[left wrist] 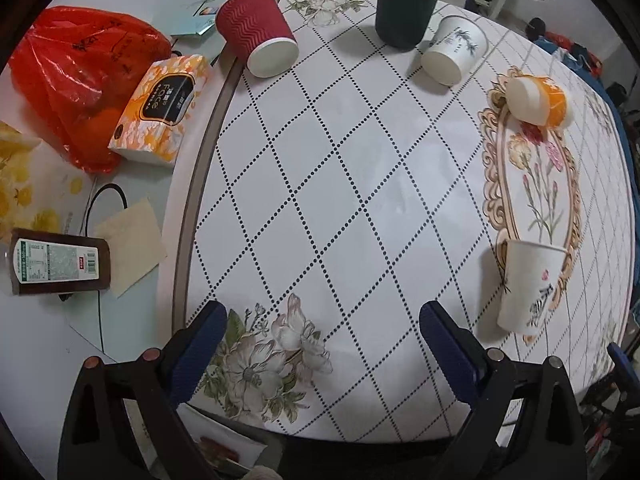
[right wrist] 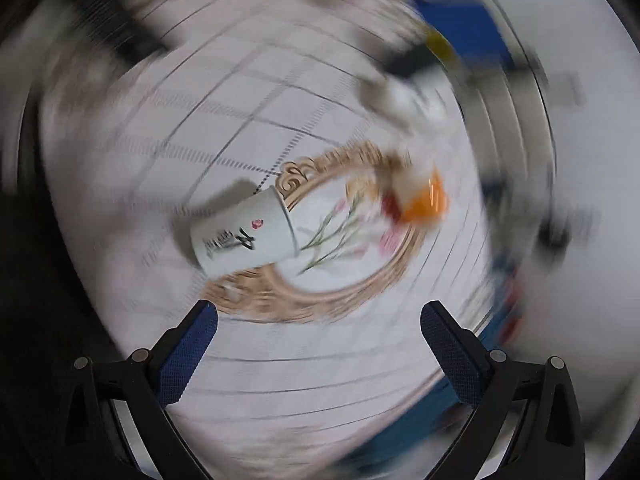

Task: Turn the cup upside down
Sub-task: 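Roll the right tool sideways and grasp the cup body with the right gripper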

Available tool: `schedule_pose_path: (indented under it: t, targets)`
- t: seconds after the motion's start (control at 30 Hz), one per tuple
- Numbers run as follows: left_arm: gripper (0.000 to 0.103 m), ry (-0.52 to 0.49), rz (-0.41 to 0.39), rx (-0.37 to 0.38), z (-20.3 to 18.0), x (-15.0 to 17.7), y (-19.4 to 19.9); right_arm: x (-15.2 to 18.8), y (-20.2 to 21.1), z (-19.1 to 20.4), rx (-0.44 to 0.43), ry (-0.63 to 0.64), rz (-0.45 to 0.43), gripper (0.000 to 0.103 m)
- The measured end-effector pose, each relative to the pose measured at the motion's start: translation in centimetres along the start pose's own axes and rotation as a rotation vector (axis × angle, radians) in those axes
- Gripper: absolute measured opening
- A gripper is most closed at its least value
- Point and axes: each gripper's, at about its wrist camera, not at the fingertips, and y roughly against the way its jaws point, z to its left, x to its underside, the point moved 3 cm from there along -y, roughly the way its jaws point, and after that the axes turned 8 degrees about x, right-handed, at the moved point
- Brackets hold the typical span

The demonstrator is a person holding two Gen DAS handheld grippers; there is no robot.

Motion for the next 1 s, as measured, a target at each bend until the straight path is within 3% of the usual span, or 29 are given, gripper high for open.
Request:
schedule_pose_path:
  t: [0.2,0.3,0.4,0.57,0.83,1.0]
  targets:
    - [0.099,0.065,0.042,-0.028,-0.4,-0.4,-2.4,1.4,-1.9,5.5,0.240,0.845,-0.226,0.103]
    - [0.099,0.102,0.063,-0.045,-0.3,-0.2,-3.4,3.3,-4.0,7.2,0.364,1.183,-0.346,0.103]
    - [0.099,0.144,0.075,-0.070,0.0,0.0,-4.2,4.6,-6.5,8.3,0.447,1.420,-0.446,0.101]
    - [0.099,0.200,0.096,-0.073,0.8,0.4,-5.3,5.2,-9.5,8.7,0.487,1.634,-0.539,0.100]
    - [0.099,0.200,0.123,-0.062,1.7,0.7,-6.8,4.3,-10.9,9.3,0.431,1.701,-0.574,0.097]
    - [0.099,0.187,0.140,-0.057,2.0,1.2,-7.7,4.1,-11.4,10.3,0.413,1.716,-0.576,0.089]
